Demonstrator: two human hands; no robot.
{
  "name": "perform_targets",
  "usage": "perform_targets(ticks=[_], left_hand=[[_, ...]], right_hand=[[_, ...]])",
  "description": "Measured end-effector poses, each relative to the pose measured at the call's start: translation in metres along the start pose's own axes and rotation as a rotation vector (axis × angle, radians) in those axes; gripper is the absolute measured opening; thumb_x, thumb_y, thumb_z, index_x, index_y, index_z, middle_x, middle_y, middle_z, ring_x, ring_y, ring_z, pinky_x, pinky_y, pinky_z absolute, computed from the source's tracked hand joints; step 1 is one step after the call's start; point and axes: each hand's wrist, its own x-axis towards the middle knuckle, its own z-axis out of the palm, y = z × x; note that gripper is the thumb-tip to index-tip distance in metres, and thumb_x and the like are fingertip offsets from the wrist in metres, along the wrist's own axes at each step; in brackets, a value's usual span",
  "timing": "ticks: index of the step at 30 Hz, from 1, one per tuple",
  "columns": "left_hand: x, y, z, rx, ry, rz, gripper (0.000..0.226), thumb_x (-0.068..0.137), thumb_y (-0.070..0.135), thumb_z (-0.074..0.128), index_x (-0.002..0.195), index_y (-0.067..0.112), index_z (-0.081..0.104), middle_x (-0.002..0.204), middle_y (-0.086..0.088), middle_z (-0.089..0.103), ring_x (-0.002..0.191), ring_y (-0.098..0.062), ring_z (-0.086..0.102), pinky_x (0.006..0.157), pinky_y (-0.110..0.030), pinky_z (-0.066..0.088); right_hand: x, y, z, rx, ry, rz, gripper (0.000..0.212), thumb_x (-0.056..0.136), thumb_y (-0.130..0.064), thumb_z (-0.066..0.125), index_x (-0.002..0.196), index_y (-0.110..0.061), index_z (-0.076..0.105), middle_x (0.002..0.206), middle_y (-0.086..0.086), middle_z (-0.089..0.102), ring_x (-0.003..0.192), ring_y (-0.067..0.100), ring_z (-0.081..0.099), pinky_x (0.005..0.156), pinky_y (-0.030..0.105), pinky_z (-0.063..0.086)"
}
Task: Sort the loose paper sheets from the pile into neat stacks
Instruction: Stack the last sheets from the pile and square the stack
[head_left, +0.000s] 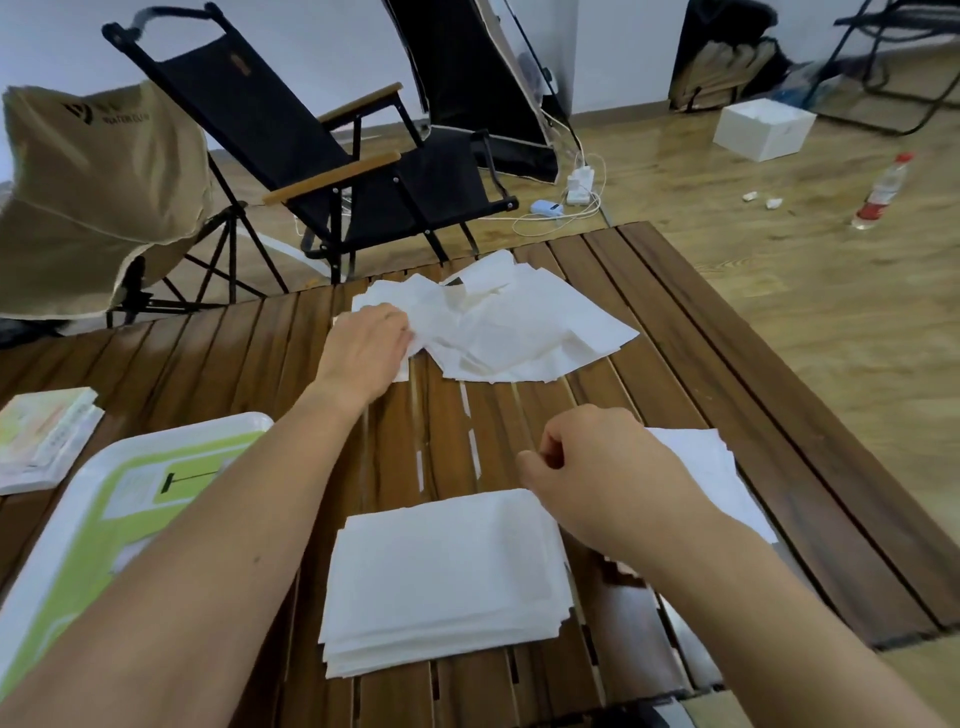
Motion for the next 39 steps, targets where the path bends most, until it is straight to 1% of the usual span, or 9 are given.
perform_targets(ticks=[4, 10, 13, 16, 21, 23, 26, 33, 39], left_hand=[[-0.022, 0.013, -0.038, -0.185, 0.240, 0.000, 0.023, 0.110, 0.027, 0.043, 0.104, 0.012, 0.060, 0.088, -0.005, 0.065, 0.075, -0.019, 0.062, 0.068, -0.035, 0.054], [-0.091, 0.039, -0.135, -0.430, 0.169, 0.220, 0.014, 0.107, 0.020, 0.051, 0.114, 0.017, 0.062, 0.100, 0.001, 0.072, 0.081, -0.016, 0.069, 0.069, -0.029, 0.060], [-0.127, 0.046, -0.169, -0.584, 0.109, 0.292, 0.018, 0.105, 0.031, 0.050, 0.108, 0.021, 0.065, 0.092, 0.014, 0.068, 0.076, 0.000, 0.059, 0.067, -0.020, 0.050], [-0.149, 0.042, -0.179, -0.789, -0.104, 0.116, 0.017, 0.100, 0.047, 0.058, 0.106, 0.033, 0.065, 0.091, 0.020, 0.068, 0.083, 0.001, 0.063, 0.068, -0.016, 0.048], [-0.181, 0.022, -0.161, -1.264, -0.483, -0.373, 0.032, 0.086, 0.045, 0.074, 0.107, 0.022, 0.074, 0.099, 0.005, 0.079, 0.089, -0.013, 0.076, 0.072, -0.024, 0.059], [-0.190, 0.019, -0.151, -1.337, -0.515, -0.463, 0.030, 0.091, 0.042, 0.071, 0.110, 0.019, 0.074, 0.101, 0.000, 0.079, 0.093, -0.019, 0.076, 0.077, -0.032, 0.061], [-0.193, 0.023, -0.135, -1.305, -0.522, -0.524, 0.026, 0.097, 0.039, 0.067, 0.109, 0.018, 0.074, 0.090, -0.003, 0.078, 0.073, -0.019, 0.073, 0.057, -0.028, 0.055], [-0.196, 0.026, -0.107, -1.029, -0.644, -0.435, 0.028, 0.102, 0.038, 0.058, 0.108, 0.014, 0.071, 0.067, 0.001, 0.068, 0.051, -0.010, 0.062, 0.045, -0.022, 0.047], [-0.195, 0.015, -0.093, -0.630, -0.627, -0.441, 0.044, 0.091, 0.058, 0.065, 0.074, 0.018, 0.058, 0.071, 0.000, 0.073, 0.052, -0.009, 0.064, 0.057, -0.026, 0.051]], right_hand=[[-0.001, -0.005, 0.000, 0.071, 0.037, -0.025, 0.038, 0.098, -0.053, 0.054, 0.089, -0.017, 0.062, 0.081, -0.003, 0.067, 0.073, 0.015, 0.064, 0.063, 0.029, 0.052], [-0.008, -0.019, 0.001, 0.295, 0.082, -0.113, 0.105, 0.076, -0.071, 0.070, 0.156, -0.029, 0.017, 0.159, -0.013, 0.034, 0.136, 0.014, 0.048, 0.103, 0.036, 0.046], [-0.008, -0.017, -0.002, 0.397, 0.115, -0.216, 0.085, 0.075, -0.063, 0.077, 0.145, -0.035, 0.037, 0.129, -0.025, 0.061, 0.111, 0.005, 0.063, 0.087, 0.025, 0.052], [-0.008, -0.015, 0.000, 0.379, 0.068, -0.330, 0.030, 0.088, -0.049, 0.072, 0.099, -0.022, 0.071, 0.083, -0.004, 0.074, 0.078, 0.021, 0.071, 0.067, 0.044, 0.058], [-0.011, -0.005, -0.004, 0.428, -0.084, -0.196, 0.036, 0.095, -0.038, 0.068, 0.068, -0.016, 0.062, 0.046, -0.016, 0.049, 0.045, 0.002, 0.044, 0.052, 0.019, 0.037], [-0.010, 0.003, -0.003, 0.361, -0.177, -0.076, 0.042, 0.095, -0.039, 0.068, 0.064, -0.013, 0.055, 0.045, -0.012, 0.041, 0.046, 0.008, 0.038, 0.054, 0.023, 0.034], [-0.009, 0.008, 0.004, 0.142, -0.327, 0.015, 0.042, 0.096, -0.041, 0.065, 0.070, -0.010, 0.053, 0.057, -0.001, 0.046, 0.051, 0.013, 0.043, 0.056, 0.024, 0.037], [-0.010, 0.002, 0.016, -0.065, -0.337, 0.079, 0.036, 0.097, -0.044, 0.063, 0.072, -0.020, 0.051, 0.070, -0.003, 0.057, 0.061, 0.010, 0.054, 0.062, 0.022, 0.044], [-0.009, -0.002, 0.024, -0.180, -0.302, 0.122, 0.033, 0.090, -0.044, 0.070, 0.076, -0.020, 0.054, 0.079, -0.002, 0.062, 0.079, 0.017, 0.064, 0.074, 0.030, 0.051]])
